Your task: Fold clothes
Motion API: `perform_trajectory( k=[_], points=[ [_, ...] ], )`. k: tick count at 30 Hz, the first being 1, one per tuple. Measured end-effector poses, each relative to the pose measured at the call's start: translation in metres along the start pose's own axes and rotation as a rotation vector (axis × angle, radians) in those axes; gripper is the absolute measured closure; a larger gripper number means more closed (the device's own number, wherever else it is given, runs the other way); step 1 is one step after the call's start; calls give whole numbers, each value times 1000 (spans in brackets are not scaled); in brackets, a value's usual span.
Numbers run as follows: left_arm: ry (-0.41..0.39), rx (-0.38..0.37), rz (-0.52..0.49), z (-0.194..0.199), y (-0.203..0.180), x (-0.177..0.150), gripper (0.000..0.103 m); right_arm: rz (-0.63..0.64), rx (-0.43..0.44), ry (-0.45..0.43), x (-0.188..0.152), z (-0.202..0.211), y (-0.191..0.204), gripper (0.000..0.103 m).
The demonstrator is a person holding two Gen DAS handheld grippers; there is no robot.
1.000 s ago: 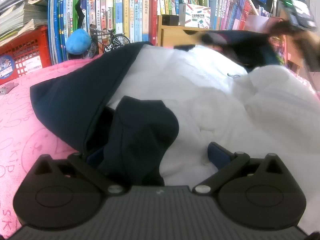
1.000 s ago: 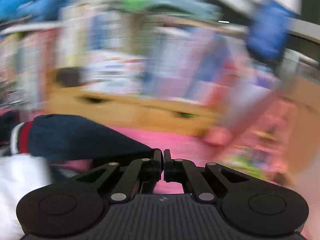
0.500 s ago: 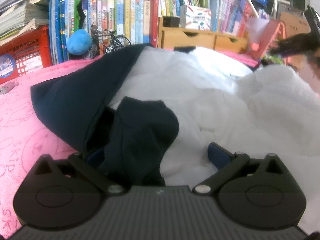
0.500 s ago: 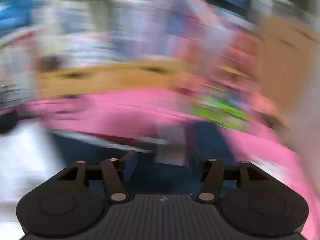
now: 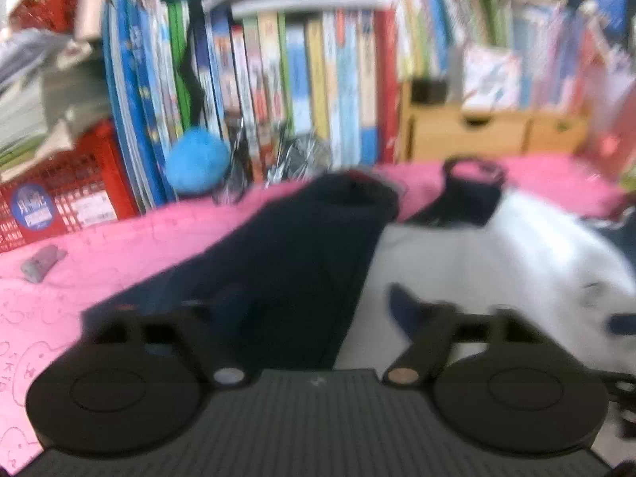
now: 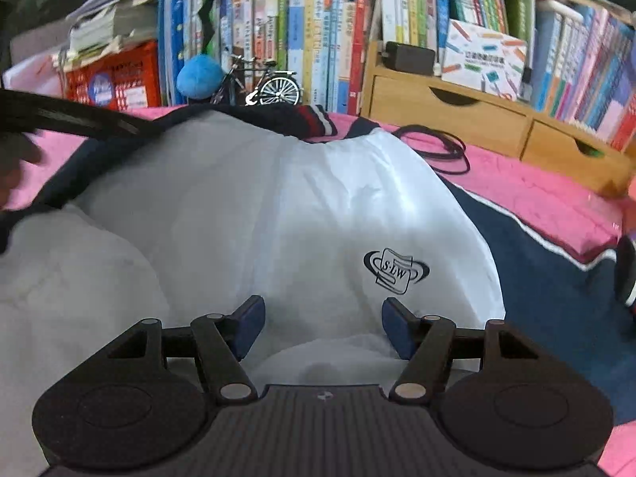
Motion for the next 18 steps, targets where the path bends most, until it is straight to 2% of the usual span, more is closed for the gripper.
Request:
perform_trajectory(
  k=[1,3,5,9,13,15,18],
  points=[
    [2,12,6,-2,5,-2,67,-4,4,0,-2,-2,0,37],
    [-16,27,34,5,23,-6,83,-3,15,5,-2,-4,-2,37],
    [-42,88,49,21,49,-9,89,2,39,17,3,-7,-8,37],
    [-122,264,93,69,118,-20,90,-34,84,-14,25,0,-23,36],
    [-108,403,175,109,183,-55,90,-51,23,-70,68,-11,-37,29],
    [-58,415,240,114,206,-78,87,-47,-1,-80,90,-30,-39,27],
    [7,387,323,117,223,-110,87,-44,-10,-69,119,-70,-36,21]
  ],
)
Point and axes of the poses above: each gripper's, at about its wrist camera, not at the fingertips, and z roughly against the way its jaws point, y to its left, x to its top, the point moved 5 cm from there along -z, roughly the way its jaws point, and after that the axes turned 10 degrees about -x, right-handed, at the moved point
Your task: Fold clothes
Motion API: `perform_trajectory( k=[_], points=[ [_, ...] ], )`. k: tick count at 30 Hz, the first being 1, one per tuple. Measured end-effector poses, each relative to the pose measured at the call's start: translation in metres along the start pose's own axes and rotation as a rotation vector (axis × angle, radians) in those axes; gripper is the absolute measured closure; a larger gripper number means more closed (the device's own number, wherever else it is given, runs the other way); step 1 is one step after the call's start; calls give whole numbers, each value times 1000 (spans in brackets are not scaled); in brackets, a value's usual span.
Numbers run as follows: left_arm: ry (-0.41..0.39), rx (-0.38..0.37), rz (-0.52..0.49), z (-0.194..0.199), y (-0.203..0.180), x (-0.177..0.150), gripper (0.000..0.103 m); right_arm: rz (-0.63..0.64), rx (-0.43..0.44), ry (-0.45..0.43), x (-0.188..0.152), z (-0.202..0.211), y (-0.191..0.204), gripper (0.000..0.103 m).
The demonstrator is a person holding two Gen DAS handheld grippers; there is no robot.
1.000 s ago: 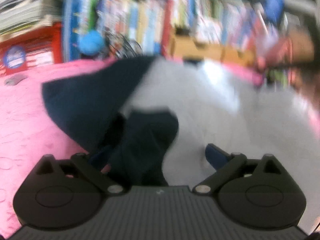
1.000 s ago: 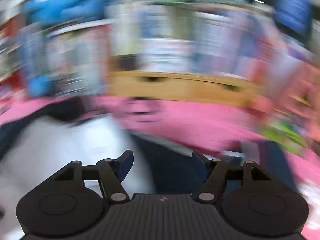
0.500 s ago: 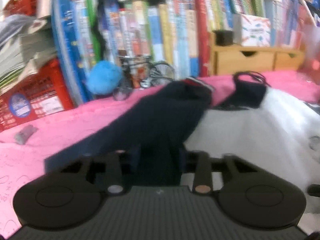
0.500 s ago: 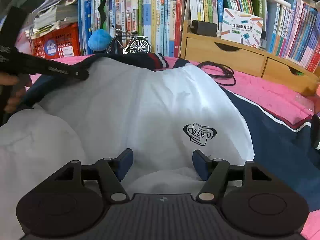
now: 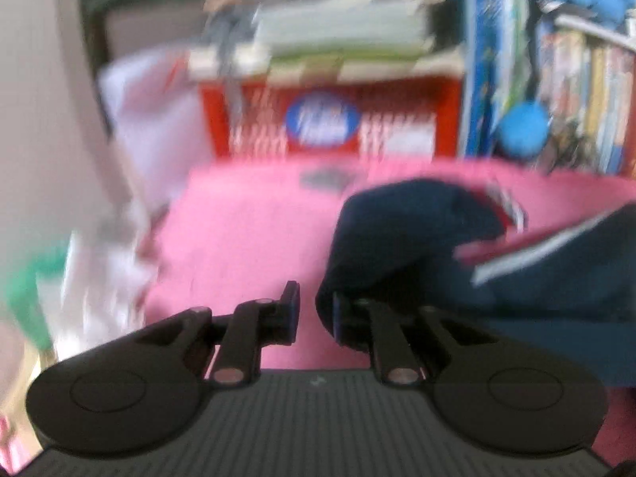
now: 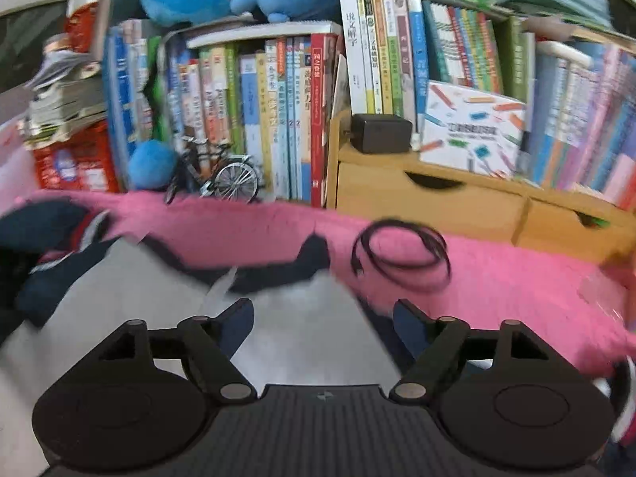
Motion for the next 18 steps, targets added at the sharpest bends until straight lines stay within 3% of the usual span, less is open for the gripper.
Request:
perform_trajectory(
  k=[3,5,6,8,9,10,11,15,18],
  points=[
    [14,-37,33,0,7,-17,84,3,-33,60,9,-44,6,6],
    [5,-77,62,-4,11,-19,81,-20,-34,113,6,-68,7,6],
    [-6,-98,87,-8,12,-17,73,-41,-12,147,3,-77,7,7],
    [-32,-139,150,-18,17,-11,68,-83,38,191,-3,-84,8,32],
    [-41,-155,177,-26,19,-6,73,-90,42,195,-4,-85,10,61],
    [-49,-157,189,-32,19,1,82,-74,12,175,-1,-82,12,74],
    [-60,-151,193,-36,18,8,97,-65,-9,153,2,-78,13,89],
    [-235,-163,204,-20,16,46,97,-103,-112,-108,50,-37,2,97],
    [-345,-176,199,-3,15,67,95,-185,-268,-382,82,4,-22,100]
  ],
)
Point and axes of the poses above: each gripper's, at about its wrist camera, not at the fingertips, and z roughly against the way its jaws point, y to its left, x to its top, the point moved 5 cm from there along -z, roughly the way its jaws point, and after that the axes turned 10 degrees about -x, right-handed, at the moved point
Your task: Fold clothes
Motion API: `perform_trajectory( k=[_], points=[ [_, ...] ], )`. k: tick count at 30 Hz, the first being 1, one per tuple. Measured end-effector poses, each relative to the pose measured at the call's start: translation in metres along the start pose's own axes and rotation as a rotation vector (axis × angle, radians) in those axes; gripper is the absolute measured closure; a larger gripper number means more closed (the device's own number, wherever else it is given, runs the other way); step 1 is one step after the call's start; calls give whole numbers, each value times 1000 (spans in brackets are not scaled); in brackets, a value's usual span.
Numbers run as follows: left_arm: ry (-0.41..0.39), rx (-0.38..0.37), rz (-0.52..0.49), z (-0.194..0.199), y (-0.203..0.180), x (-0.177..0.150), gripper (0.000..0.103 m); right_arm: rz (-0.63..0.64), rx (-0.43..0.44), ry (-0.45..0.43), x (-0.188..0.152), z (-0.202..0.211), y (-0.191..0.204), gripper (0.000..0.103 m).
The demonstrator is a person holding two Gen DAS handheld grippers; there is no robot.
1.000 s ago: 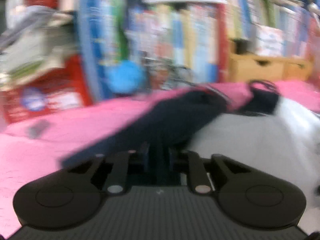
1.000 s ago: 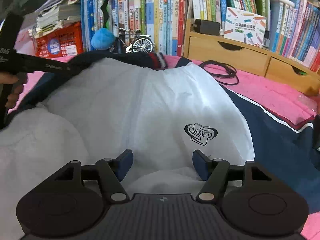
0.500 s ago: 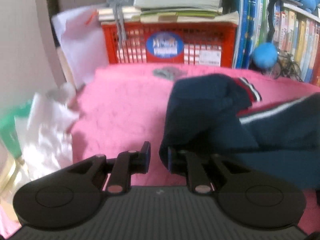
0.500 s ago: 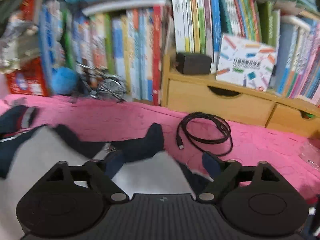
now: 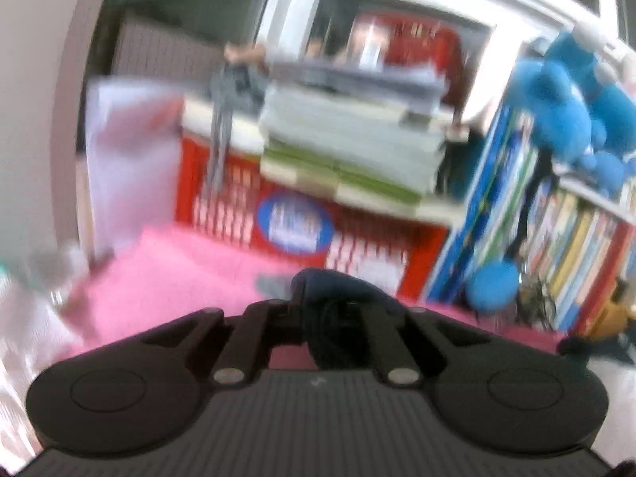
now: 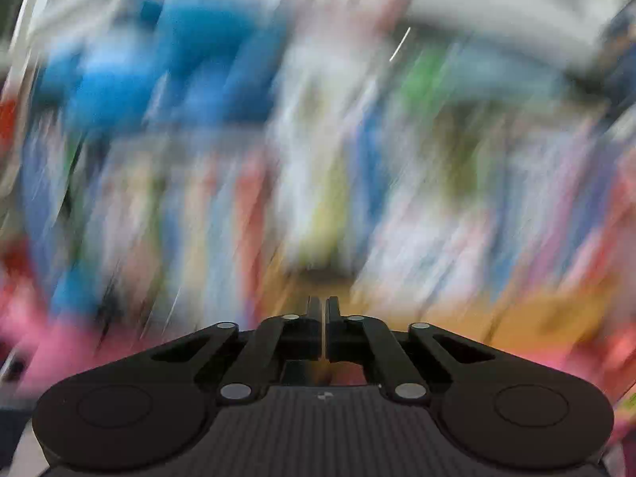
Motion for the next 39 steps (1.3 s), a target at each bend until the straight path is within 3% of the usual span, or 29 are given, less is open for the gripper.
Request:
perform_trajectory(
  k=[3,6,8,9,12,14,17,19,21,22,23,24,25,29,31,34,35,39],
  points=[
    [116,47,-17,-4,8,-18,93,-4,-30,83,-1,-16,-16,93],
    [284,108,-52,-5,21,-53,84,-3,95,310,-37,-26,-17,87],
    [339,114,-93,2,27,-69,76,2,174,393,-59,-17,-9,85],
    [359,113,-115,6,29,-77,65,19,206,420,-69,-11,-2,82],
    [362,99,-159,24,29,-74,62,104,239,456,-83,7,19,71],
    [278,35,-172,37,22,-58,58,144,264,466,-93,16,32,71],
    [161,-70,-202,43,2,-31,19,187,278,463,-107,20,48,68],
    [170,-88,-256,24,-17,-25,17,198,265,471,-117,19,53,67],
    [235,-49,-339,-15,-30,-35,16,211,257,468,-125,21,57,67],
    [281,-12,-383,-37,-34,-43,16,218,254,457,-127,23,58,67],
    [328,16,-409,-56,-34,-51,31,223,251,447,-129,24,60,66],
    [376,39,-422,-72,-33,-60,75,226,251,441,-130,26,60,65],
    [396,45,-405,-81,-31,-63,89,226,252,439,-130,26,59,63],
    [253,49,-339,-51,-23,-31,93,190,290,455,-118,26,53,58],
    [177,101,-335,-29,-10,-10,95,109,364,476,-100,23,61,45],
    [114,136,-274,-3,15,7,97,100,442,494,-77,9,101,6],
    [107,145,-253,4,24,8,98,131,447,491,-73,4,119,6],
    [130,146,-139,24,60,5,98,278,267,478,-80,-29,177,8]
  ],
)
Point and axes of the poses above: each gripper's, at about its wrist camera, not at the fingertips, and z roughly against the way its jaws point, y to its left, x to its top, the point moved 5 cm from there along -z, roughly the way its jaws point, and after that the axes turned 10 degrees about -x, right-handed, at the moved point
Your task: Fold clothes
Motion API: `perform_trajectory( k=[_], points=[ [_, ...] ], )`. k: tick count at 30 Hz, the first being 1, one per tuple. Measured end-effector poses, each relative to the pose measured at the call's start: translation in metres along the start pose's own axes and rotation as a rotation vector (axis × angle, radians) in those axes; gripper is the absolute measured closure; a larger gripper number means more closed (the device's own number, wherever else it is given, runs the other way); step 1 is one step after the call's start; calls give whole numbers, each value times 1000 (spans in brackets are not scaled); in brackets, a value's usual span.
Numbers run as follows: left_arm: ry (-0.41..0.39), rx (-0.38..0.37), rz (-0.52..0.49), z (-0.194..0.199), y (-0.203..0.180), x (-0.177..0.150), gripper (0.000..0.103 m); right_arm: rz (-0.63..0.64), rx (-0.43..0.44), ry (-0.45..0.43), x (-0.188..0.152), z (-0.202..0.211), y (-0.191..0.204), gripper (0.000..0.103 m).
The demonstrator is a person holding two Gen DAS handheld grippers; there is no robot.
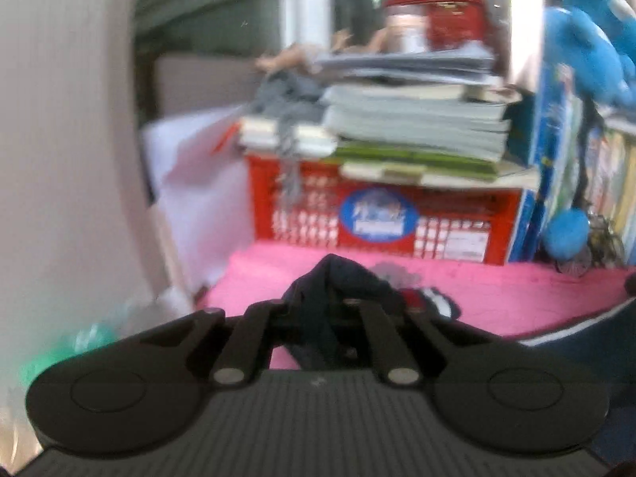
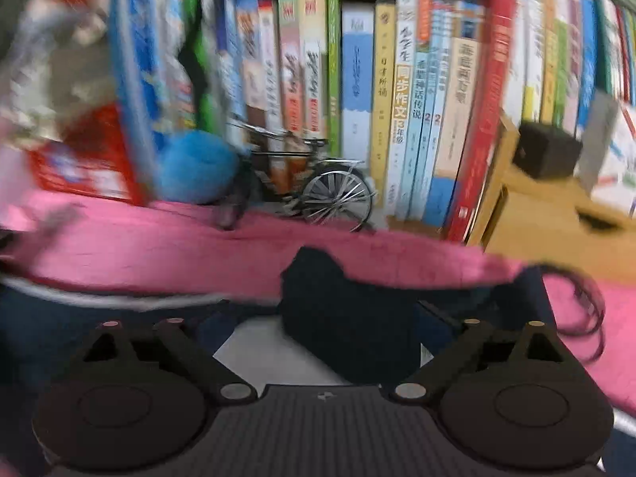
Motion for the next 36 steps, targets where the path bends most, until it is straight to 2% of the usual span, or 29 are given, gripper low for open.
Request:
perform_trajectory(
  k=[2,3,5,7,8,9,10,12,13,16,17,19,21,23,25,27,29,31,32,33,34,35,36],
  points=[
    [45,-26,36,1,9,-10,98,27,-93,22,3,-20,9,11],
    [69,-41,58,2,12,-16,98,21,-111,38,2,-28,10,15],
    [115,-62,97,1,17,-26,97,-45,-56,76,-3,-34,5,31],
    [134,-75,98,-2,19,-33,95,-102,-2,102,-6,-38,1,57],
    [132,-73,85,-6,19,-36,92,-109,23,87,-5,-35,2,69],
    [123,-66,65,-11,18,-37,89,-112,29,70,-3,-32,2,89],
    [118,-61,58,-17,18,-36,89,-109,4,48,-1,-29,3,91],
    [112,-55,62,-33,16,-32,97,-111,-27,9,5,-25,3,95],
    [77,-58,68,-36,15,-24,98,-119,-42,-10,8,-22,2,96],
    [-75,-82,99,-39,15,12,98,-172,-104,-118,27,-9,-13,96],
    [-92,-78,108,-43,16,19,98,-199,-126,-172,34,-3,-19,96],
    [-34,-57,148,-58,21,20,95,-233,-142,-244,45,1,-27,96],
    [82,-63,217,-72,29,5,90,-190,-124,-215,48,-11,-25,94],
    [167,-53,230,-76,33,-13,86,-164,-83,-112,38,-22,-23,88],
    [195,-20,190,-72,36,-27,79,-150,-32,-41,25,-25,-22,79],
    [180,1,180,-61,38,-28,71,-134,6,-23,13,-16,-22,64],
    [104,-45,239,-45,42,-19,71,-128,54,-20,4,3,-28,53],
    [-63,-181,302,-21,46,-8,54,-132,126,-17,-6,27,-36,42],
    [-138,-246,314,-10,45,-5,37,-133,163,-19,-13,40,-41,41],
    [-169,-287,300,-7,40,-2,28,-128,194,-25,-22,54,-46,37],
    [-169,-310,270,-7,33,0,26,-122,225,-32,-31,67,-51,35],
    [-118,-307,237,-17,23,-1,27,-117,243,-39,-40,81,-56,35],
    [-32,-286,202,-32,13,-3,29,-110,237,-46,-52,95,-62,34]
  ],
)
Point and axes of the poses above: each gripper's, at about its wrist camera, not at the fingertips, and z roughly against the way its jaws point, y to its left, x to its top, the point moved 5 cm from there along -z, roughly the way its jaws point, and after that the axes turned 10 degrees about -x, right-handed, at the moved point
